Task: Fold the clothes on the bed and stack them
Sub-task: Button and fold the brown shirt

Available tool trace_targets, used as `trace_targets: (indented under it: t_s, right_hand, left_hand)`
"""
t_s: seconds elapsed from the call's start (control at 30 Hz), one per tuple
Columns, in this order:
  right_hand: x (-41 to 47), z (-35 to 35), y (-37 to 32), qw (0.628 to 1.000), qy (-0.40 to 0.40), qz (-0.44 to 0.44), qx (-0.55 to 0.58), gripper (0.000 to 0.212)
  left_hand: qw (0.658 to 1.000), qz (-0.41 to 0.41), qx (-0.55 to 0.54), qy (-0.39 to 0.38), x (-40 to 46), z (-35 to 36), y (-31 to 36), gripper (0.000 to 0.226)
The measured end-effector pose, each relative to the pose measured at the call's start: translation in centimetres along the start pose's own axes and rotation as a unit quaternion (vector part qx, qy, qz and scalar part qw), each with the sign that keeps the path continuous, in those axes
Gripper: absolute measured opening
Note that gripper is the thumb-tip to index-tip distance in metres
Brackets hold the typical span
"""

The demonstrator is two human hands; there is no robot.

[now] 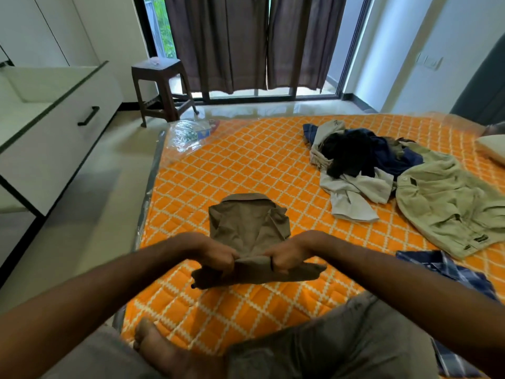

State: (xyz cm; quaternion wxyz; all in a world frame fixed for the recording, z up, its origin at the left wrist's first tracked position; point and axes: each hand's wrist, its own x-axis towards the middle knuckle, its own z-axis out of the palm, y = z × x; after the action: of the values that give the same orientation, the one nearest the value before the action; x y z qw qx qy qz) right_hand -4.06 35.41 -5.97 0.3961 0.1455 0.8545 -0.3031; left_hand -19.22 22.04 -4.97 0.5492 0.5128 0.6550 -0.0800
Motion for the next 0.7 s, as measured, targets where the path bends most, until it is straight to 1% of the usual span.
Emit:
trace_targets:
  t_s: [0.07,0.13,0.23,0.27,0.33,0.37,0.43,0.5,0.57,0.63,0.7]
  right_hand:
    - [-1.0,-2.0,-0.5,1.0,-0.008,0.004,0.006,0.058]
    - [-1.0,-4.5,-0.2,1.0,0.003,0.016,-0.011,0.055]
    - [0.2,-8.2,0.3,0.998,0.031,0.035,-0.045,0.055]
    - [0.6,-9.3,0.2,0.996,0.043,0.05,-0.051,0.056]
    - [1.5,-11.2,0.3,0.992,0.087,0.081,-0.048,0.056]
    - [2.0,-11.9,0.6,0.988,0.116,0.089,-0.05,0.053]
    - [3.5,-12.5,1.2,0.974,0.196,0.092,-0.062,0.045]
    - [5.8,-12.3,2.5,0.954,0.277,0.099,-0.062,0.038]
    - [7.8,-10.7,3.5,0.925,0.359,0.112,-0.052,0.036]
    - [9.8,-8.5,4.2,0.879,0.462,0.097,-0.072,0.043]
    - [11.3,-4.9,3.9,0.831,0.545,0.067,-0.095,0.045]
  left_hand:
    - [1.0,-0.007,-0.024,-0.003,-0.5,-1.6,-0.3,0.043]
    - [0.999,-0.004,-0.018,0.029,-0.9,-3.7,-0.9,0.042]
    - [0.992,0.03,-0.004,0.126,-0.8,-7.2,-2.0,0.049]
    - [0.986,0.041,-0.006,0.159,-0.5,-8.4,-2.5,0.045]
    - [0.968,0.052,-0.004,0.246,0.7,-10.0,-3.7,0.029]
    - [0.953,0.049,0.0,0.299,1.6,-10.4,-4.6,0.024]
    - [0.915,0.034,-0.006,0.402,3.8,-10.6,-6.2,0.024]
    - [0.877,0.028,-0.064,0.476,6.1,-10.3,-7.7,0.027]
    - [0.85,0.021,-0.123,0.512,7.5,-9.4,-8.5,0.026]
    - [0.836,0.008,-0.138,0.531,9.0,-8.9,-9.4,0.028]
    - [0.82,-0.014,-0.137,0.555,10.5,-8.4,-10.3,0.04]
